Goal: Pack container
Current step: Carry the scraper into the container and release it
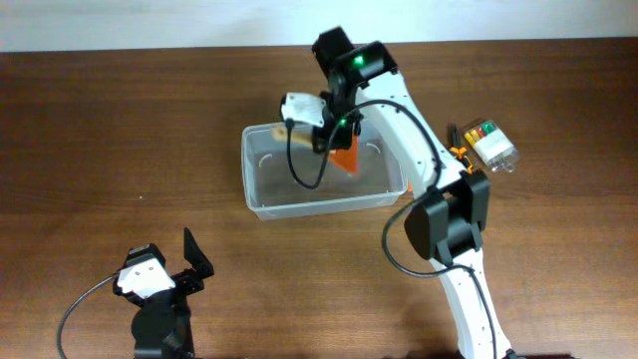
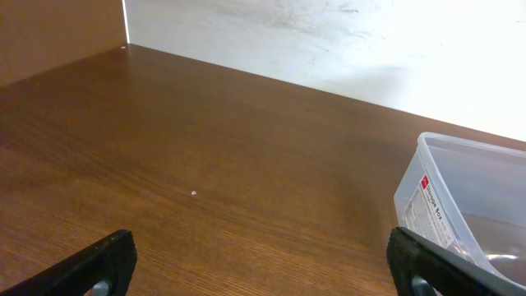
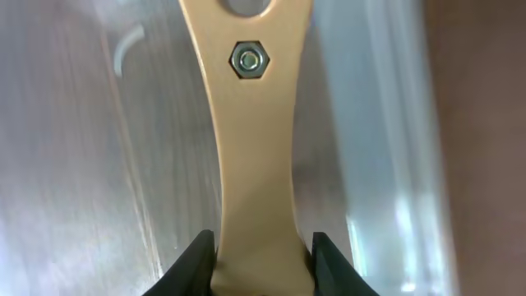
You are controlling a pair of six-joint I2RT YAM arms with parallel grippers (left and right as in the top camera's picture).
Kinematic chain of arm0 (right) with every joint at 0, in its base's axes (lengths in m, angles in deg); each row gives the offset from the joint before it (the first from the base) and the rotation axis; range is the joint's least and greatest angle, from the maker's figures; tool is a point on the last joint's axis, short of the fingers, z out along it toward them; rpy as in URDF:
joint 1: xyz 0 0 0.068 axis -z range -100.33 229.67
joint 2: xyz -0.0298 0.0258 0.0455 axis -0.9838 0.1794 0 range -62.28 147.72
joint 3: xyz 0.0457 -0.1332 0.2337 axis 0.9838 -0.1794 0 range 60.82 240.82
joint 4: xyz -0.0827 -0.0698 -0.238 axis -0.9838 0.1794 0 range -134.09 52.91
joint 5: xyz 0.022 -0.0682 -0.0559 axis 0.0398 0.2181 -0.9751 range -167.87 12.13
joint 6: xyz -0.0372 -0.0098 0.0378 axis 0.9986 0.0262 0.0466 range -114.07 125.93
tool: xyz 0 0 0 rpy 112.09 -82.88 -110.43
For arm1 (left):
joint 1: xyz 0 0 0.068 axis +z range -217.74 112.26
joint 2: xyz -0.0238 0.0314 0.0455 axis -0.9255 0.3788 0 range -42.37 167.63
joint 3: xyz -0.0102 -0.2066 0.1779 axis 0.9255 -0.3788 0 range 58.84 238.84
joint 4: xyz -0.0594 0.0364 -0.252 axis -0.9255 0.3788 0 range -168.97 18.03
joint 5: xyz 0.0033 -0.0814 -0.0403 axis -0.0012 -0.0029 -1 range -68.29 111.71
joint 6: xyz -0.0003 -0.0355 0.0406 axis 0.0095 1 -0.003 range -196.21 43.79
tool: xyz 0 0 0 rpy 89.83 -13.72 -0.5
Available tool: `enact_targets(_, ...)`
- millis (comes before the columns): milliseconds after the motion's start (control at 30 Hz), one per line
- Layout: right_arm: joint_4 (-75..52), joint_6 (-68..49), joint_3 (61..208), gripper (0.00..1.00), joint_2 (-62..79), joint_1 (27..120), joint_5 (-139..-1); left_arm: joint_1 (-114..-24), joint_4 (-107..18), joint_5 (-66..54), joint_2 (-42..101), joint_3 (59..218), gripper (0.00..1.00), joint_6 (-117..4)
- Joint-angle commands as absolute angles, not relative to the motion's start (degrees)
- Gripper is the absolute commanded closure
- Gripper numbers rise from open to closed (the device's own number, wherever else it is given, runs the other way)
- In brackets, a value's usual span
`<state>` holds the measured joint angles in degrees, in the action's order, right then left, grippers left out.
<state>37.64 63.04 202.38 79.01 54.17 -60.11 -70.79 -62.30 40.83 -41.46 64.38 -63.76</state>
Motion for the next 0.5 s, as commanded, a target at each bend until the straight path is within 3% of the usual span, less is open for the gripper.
enact_targets(0, 36.9, 65.7, 199.0, 0.96, 79.7, 54.8, -61.1, -71.0, -62.3, 41.0, -41.7, 64.2, 0.01, -64.3)
enact_targets(100, 34.6, 65.7, 194.4, 0.91, 79.8, 55.2, -65.4, -71.0, -62.3, 41.0, -41.7, 64.2, 0.01, -64.3)
enact_targets(200, 32.9, 65.4, 191.2, 0.65, 79.8, 55.5, -69.5, -71.0, -62.3, 41.0, -41.7, 64.2, 0.01, -64.3)
enact_targets(233, 32.6, 65.4, 190.9, 0.02, 79.8, 55.7, -69.5, -71.0, -62.3, 41.0, -41.7, 64.2, 0.01, -64.3)
enact_targets(467, 30.6, 47.7, 192.5, 0.01, 77.4, 55.9, -67.3, -71.0, -62.3, 41.0, -41.7, 64.2, 0.01, -64.3)
